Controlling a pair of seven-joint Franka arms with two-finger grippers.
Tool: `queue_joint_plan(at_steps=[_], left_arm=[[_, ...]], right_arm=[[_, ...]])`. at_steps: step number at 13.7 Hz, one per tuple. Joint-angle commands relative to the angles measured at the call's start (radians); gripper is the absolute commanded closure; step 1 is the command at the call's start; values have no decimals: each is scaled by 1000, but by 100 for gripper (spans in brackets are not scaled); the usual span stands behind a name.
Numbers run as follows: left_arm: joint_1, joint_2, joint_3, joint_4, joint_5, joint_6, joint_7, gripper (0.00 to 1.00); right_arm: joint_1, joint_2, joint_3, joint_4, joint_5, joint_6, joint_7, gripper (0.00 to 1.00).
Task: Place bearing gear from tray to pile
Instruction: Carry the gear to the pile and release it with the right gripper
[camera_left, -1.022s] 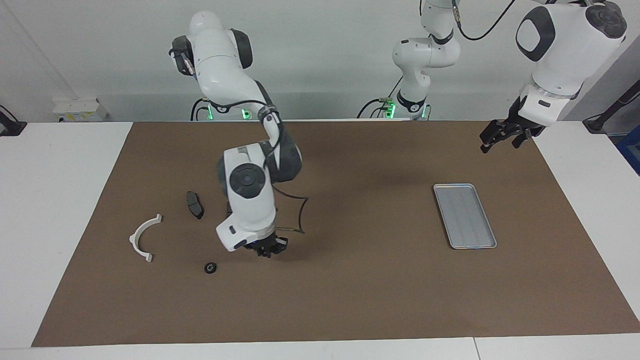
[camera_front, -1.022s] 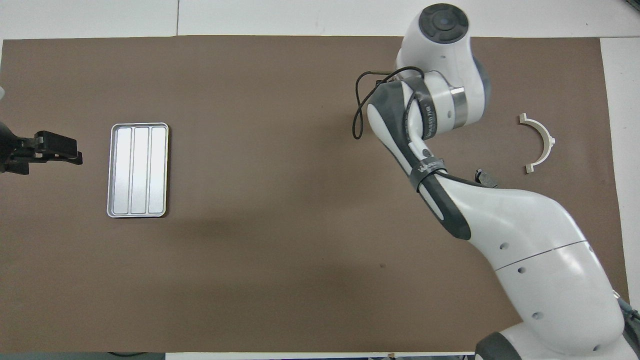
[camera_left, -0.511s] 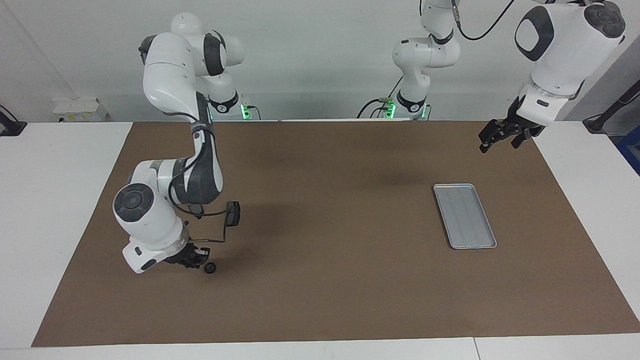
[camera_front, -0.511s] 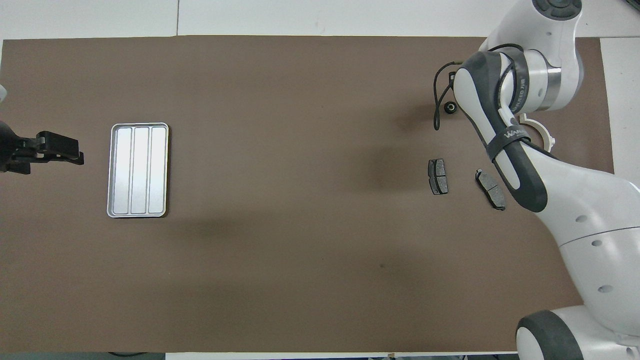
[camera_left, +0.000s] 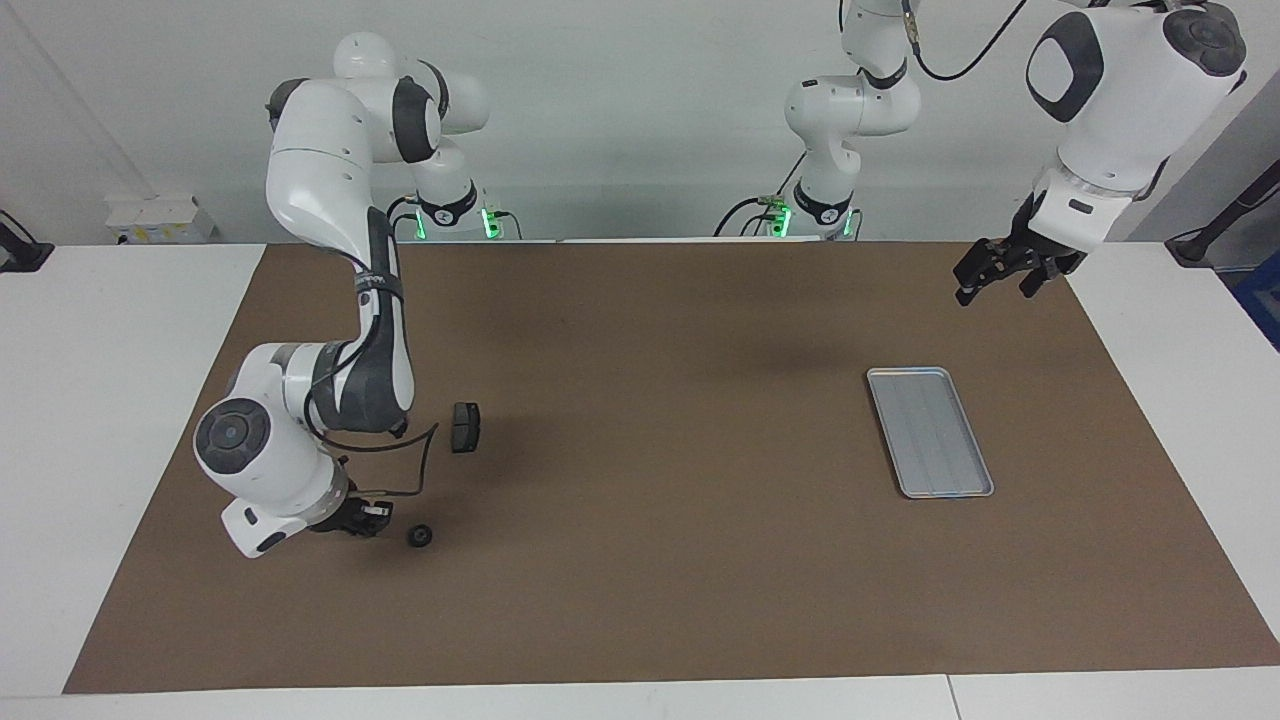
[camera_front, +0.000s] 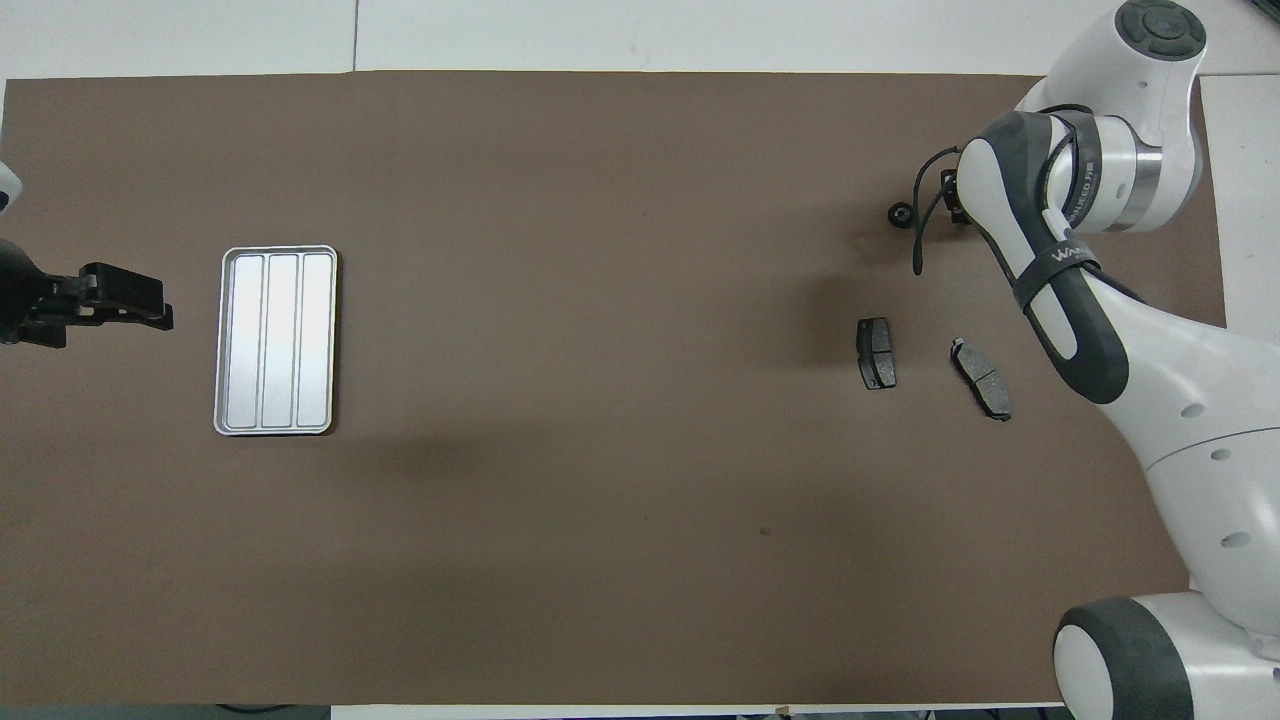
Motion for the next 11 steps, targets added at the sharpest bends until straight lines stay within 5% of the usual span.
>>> queue_joint_plan(at_steps=[1, 4, 6, 8, 9, 11], left_arm=[[1, -16, 1, -8, -5, 0, 7, 0], [1, -17, 1, -8, -5, 0, 7, 0], [1, -17, 1, -8, -5, 0, 7, 0], [-1, -20, 0, -11, -5, -2, 7, 0], [-1, -22, 1, -9, -5, -2, 7, 0], [-1, -25, 1, -11, -5, -3, 7, 0]], right_arm=[[-22, 6, 20, -8, 21, 12, -22, 100], [-23, 14, 20, -11, 26, 15, -19, 100], [-22, 18, 20, -11, 26, 15, -11, 79], [-22, 15, 19, -9, 41, 13, -5, 14], [-20, 14, 19, -8, 51, 12, -7, 0], [-19, -17, 19, 0, 46, -11, -10, 0]])
